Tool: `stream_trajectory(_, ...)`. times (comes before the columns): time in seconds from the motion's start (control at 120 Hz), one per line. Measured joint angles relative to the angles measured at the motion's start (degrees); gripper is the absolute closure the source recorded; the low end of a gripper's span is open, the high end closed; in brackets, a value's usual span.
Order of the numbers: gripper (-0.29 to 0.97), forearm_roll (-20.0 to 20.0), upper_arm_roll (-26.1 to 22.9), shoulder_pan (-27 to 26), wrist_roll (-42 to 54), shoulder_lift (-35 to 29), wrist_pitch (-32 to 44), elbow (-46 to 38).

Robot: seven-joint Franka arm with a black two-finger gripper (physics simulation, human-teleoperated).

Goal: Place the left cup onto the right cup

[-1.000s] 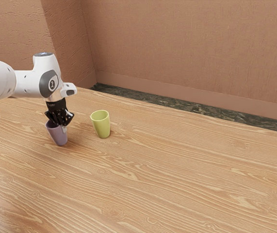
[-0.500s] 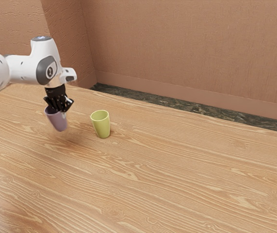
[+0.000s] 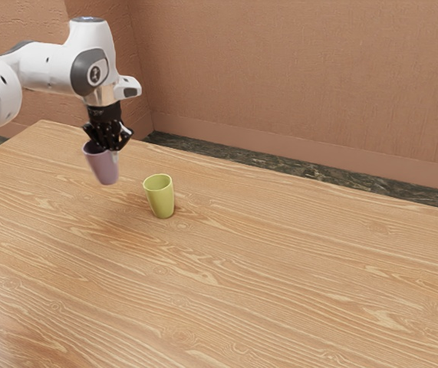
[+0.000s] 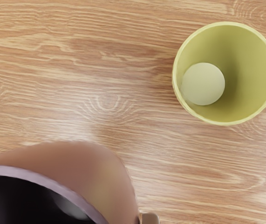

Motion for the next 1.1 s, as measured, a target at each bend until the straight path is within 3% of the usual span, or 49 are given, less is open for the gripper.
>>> stream_trajectory(0.45, 0.78, 1.78, -7.5, -0.25, -7.73, 0.81, -6.04, 4.11)
stream_trajectory(1.1, 0.78, 2.69, -8.8, 0.17, -13.31, 9.68, -6.16, 15.28)
